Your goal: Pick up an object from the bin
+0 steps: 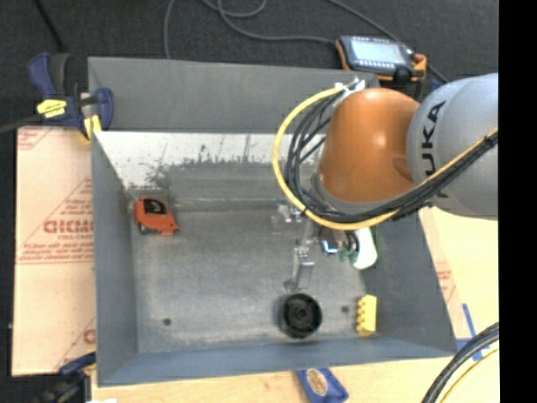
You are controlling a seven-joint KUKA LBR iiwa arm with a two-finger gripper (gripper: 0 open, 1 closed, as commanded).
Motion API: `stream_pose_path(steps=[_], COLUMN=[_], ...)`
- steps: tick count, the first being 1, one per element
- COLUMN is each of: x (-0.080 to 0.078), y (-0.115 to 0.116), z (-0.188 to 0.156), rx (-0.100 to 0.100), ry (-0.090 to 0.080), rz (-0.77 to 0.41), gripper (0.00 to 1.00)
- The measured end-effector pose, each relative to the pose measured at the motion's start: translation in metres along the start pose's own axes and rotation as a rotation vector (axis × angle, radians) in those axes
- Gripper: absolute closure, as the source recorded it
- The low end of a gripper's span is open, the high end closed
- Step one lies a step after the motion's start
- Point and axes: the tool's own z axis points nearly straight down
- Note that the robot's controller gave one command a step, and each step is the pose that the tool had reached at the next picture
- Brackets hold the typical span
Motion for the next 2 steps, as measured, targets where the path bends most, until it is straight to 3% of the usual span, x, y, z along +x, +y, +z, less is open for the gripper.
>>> stream_pose_path(steps=[1,2], x=[0.017,0.036], y=[-0.016,-0.038], z=[0.025,0.059], rx=[0.0,0.002], ry=[-0.007,0.001], rz=[-0.07,-0.26], gripper=[0.0,0.0])
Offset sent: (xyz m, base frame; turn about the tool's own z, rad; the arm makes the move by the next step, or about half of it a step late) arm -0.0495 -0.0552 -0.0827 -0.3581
